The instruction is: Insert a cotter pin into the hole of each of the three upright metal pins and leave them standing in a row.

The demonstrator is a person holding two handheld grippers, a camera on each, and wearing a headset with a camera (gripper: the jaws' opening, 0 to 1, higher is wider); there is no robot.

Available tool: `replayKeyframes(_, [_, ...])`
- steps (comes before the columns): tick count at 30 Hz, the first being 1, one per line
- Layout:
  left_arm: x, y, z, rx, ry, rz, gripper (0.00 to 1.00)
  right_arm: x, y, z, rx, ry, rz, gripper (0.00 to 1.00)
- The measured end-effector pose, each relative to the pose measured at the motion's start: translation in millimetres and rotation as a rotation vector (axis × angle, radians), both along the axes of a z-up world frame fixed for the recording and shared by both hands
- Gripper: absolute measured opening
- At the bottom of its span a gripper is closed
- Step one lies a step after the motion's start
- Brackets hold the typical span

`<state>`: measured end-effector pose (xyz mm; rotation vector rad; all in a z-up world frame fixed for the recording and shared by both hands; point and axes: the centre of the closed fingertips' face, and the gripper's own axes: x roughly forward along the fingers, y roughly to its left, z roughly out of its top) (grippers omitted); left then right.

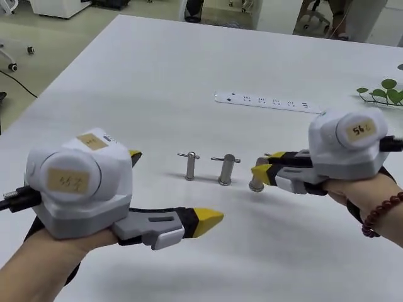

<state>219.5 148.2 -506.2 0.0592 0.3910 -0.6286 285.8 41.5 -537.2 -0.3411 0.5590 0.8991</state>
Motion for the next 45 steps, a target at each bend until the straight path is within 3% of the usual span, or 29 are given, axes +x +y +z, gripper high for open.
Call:
replayKeyframes(5, [-1.0,0.6,-4.2,0.0,0.006,0.01,0.99,-11.7,10.2,-4.0,0.003,0.007,0.03,0.08])
replayKeyframes(10, [0.2,-2.2,-0.8,-0.029,-0.013,0.005,0.99,-19.4,18.3,-10.4,0.013,0.026,0.044,0.08])
replayKeyframes(27, [-0.4,1.8,-9.6,0.001,0.002,0.018,0.99,-27.8,34.4,-33.4,0.019,0.044,0.071,0.08])
replayKeyframes(31, [-0.6,1.7,-11.1,0.004,0.008,0.017,0.99,-27.9,36.5,-32.8,0.044,0.051,0.07,0.08])
replayKeyframes(45, [-2.4,-4.4,-14.3,0.014,0.018,-0.009,0.99,-33.2,37.2,-34.1,0.034,0.037,0.125,0.09])
